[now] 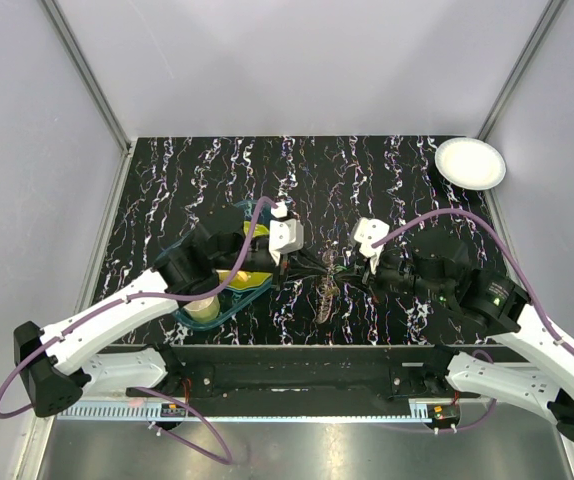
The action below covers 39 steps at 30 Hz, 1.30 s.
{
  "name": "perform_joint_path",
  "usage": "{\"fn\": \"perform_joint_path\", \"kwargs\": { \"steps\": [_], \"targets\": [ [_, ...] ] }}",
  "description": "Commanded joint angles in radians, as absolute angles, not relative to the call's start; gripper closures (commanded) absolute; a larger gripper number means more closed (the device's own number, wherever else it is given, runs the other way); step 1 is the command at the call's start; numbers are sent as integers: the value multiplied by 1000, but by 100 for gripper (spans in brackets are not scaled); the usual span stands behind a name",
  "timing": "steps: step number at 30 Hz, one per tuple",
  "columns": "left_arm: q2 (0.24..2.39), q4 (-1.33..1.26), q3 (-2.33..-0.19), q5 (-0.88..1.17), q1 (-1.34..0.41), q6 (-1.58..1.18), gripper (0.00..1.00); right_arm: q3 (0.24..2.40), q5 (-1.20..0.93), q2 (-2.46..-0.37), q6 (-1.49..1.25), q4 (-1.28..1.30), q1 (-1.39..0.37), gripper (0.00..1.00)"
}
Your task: Remove the keys from the keyring
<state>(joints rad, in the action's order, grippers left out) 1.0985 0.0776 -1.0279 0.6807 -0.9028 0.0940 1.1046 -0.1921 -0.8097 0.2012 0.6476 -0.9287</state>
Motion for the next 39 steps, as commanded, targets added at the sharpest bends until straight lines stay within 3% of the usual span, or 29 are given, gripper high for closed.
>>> {"fn": "perform_joint_path", "kwargs": {
  "steps": [1,14,34,39],
  "targets": [
    [1069,46,-1006,663,-911,152,100,1114,-175,-796,190,565,-928,100],
    [1069,109,-1015,641,-945,321,100,1114,-262,-822,281,519,-928,100],
    [1118,132,-1038,696,-945,253,100,1157,-304,-890,475,557,-927,100],
    [1123,141,-1043,672,-945,247,100,1178,-310,-899,521,574,-928,96]
  ]
}}
